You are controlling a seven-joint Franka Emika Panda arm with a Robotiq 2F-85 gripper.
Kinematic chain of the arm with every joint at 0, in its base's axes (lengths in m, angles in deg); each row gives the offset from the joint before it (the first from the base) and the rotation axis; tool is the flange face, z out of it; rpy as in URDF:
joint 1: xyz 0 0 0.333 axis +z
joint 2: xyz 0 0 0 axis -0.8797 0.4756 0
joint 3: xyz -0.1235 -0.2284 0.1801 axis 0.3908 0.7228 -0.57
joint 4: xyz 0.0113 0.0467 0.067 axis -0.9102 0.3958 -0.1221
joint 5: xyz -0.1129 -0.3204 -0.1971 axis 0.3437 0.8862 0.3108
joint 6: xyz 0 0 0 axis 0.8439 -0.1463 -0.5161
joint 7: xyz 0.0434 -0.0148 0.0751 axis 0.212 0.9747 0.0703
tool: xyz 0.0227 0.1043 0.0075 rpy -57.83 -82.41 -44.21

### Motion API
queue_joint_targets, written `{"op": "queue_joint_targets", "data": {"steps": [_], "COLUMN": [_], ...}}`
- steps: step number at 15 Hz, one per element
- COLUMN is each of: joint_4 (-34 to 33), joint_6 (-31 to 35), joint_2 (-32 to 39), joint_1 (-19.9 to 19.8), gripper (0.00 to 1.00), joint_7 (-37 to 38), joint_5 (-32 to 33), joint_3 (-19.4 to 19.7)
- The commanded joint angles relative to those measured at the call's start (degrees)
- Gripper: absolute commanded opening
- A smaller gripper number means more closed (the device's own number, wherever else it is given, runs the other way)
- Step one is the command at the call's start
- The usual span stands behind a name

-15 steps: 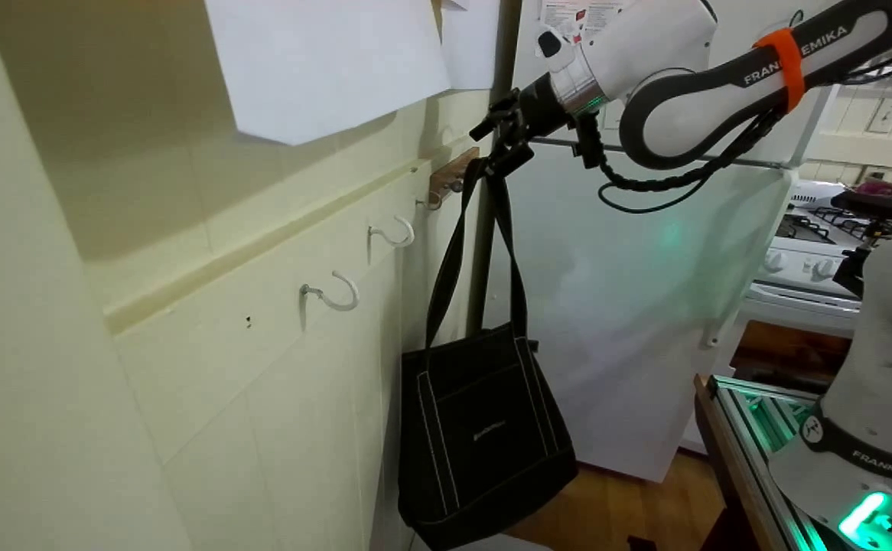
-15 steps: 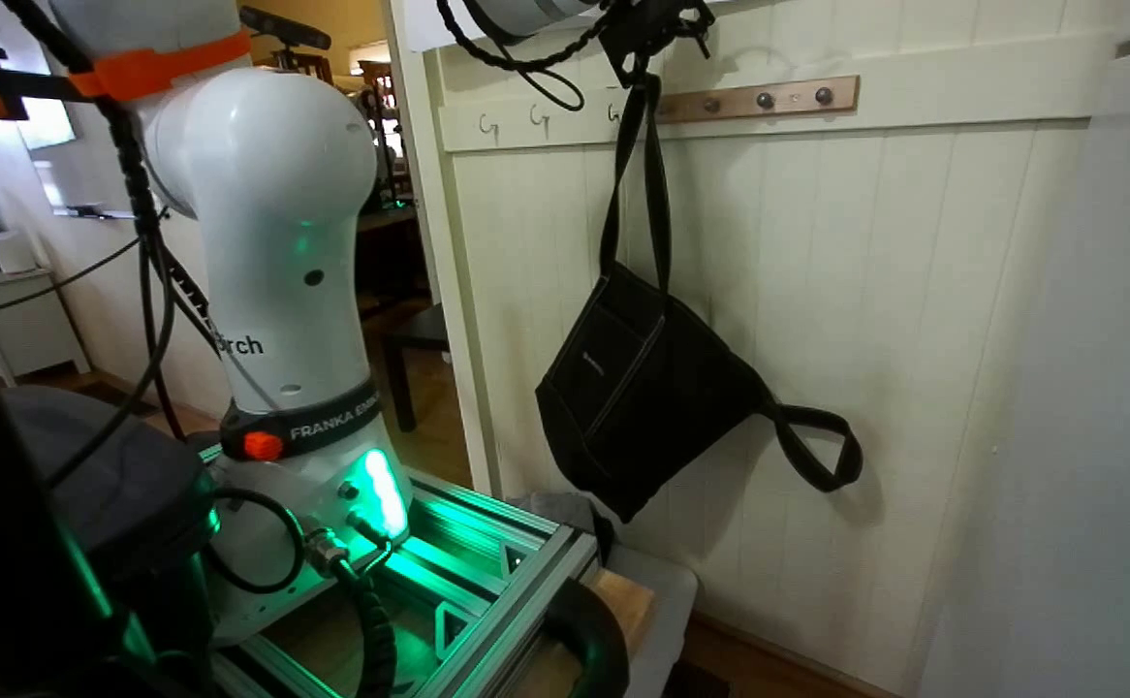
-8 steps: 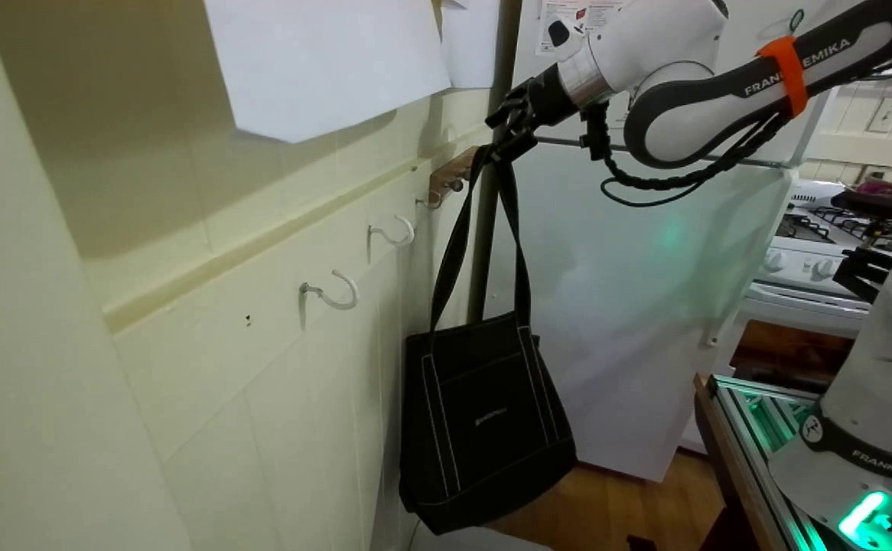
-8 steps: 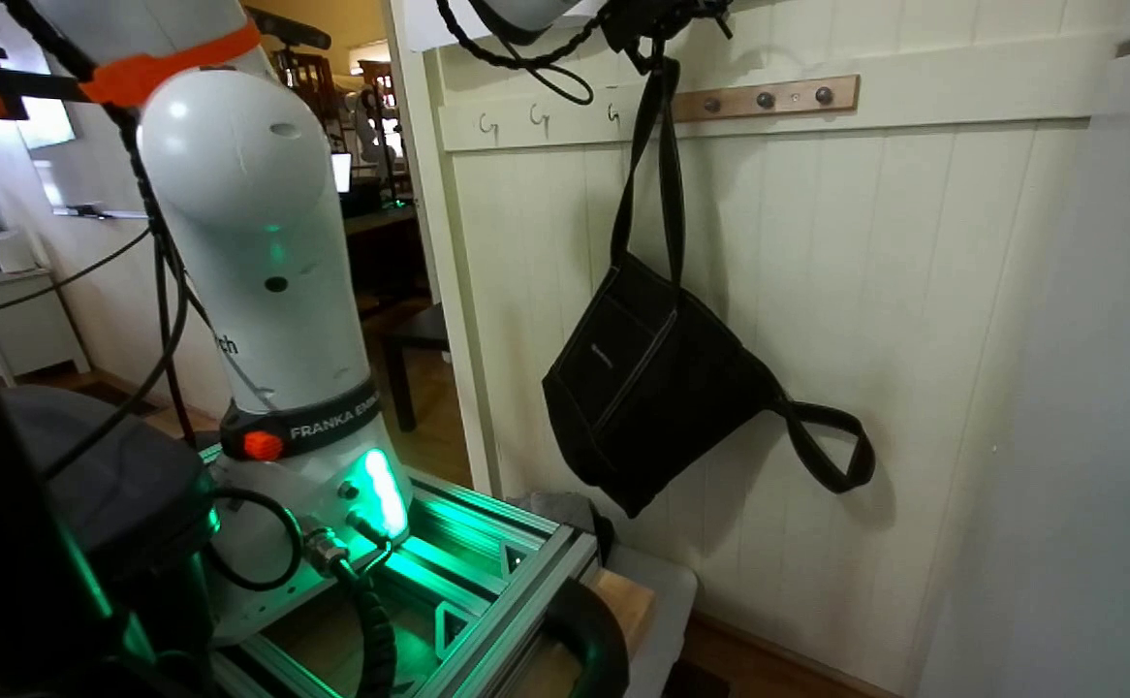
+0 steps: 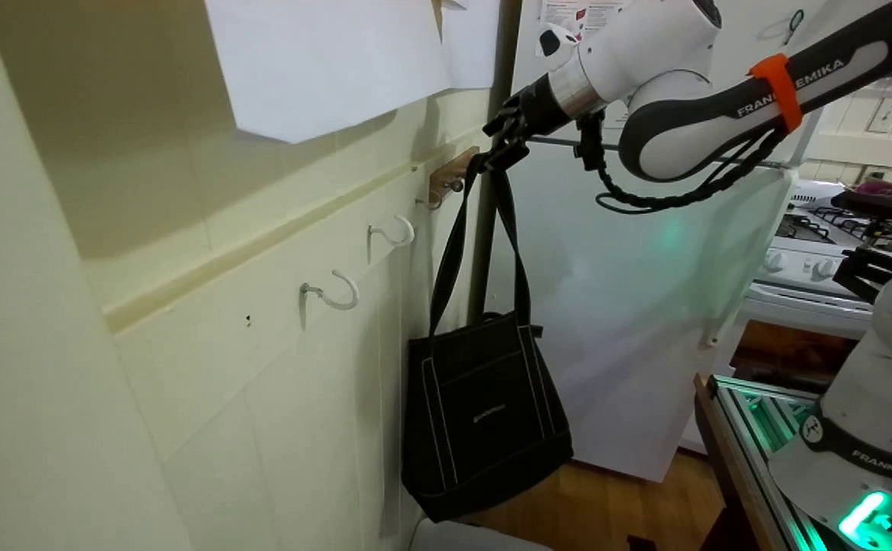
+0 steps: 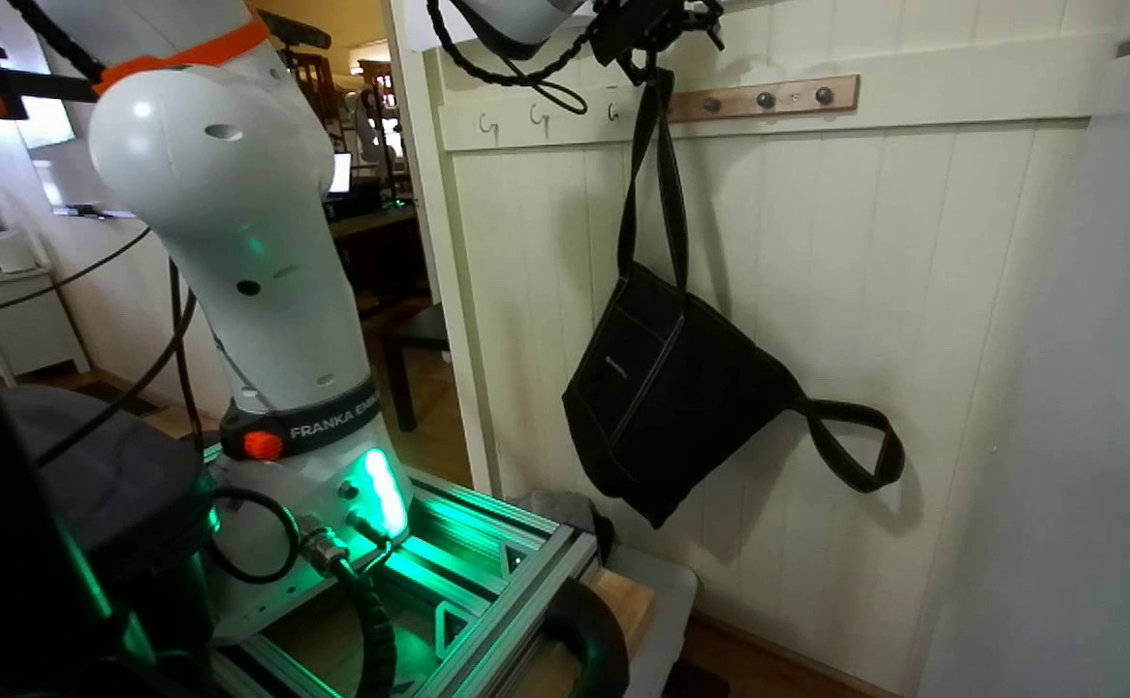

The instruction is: Hang the bag on one of the hooks

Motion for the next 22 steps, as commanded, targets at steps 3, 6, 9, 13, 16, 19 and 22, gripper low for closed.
{"op": "queue_joint_targets", "data": {"steps": [3, 6, 9, 13, 16, 19, 22], "joint_4": [-1.42, -2.01, -2.13, -2.54, -2.98, -3.19, -3.21], "joint_6": [2.37, 4.44, 6.25, 7.45, 6.95, 6.07, 5.55], "joint_2": [-1.17, -1.19, -1.15, -1.09, -0.66, 0.11, 0.37], "joint_1": [-7.13, -11.8, -16.76, -22.58, -24.02, -22.55, -21.32], "gripper": [1.0, 1.0, 1.0, 1.0, 1.0, 1.0, 1.0], "joint_7": [4.32, 4.77, 4.48, 4.72, 4.71, 4.04, 3.85], "joint_5": [1.75, 1.87, 1.58, 0.38, -0.25, -0.79, -1.13], "joint_3": [-6.95, -10.67, -14.68, -20.35, -23.08, -23.26, -22.79]}}
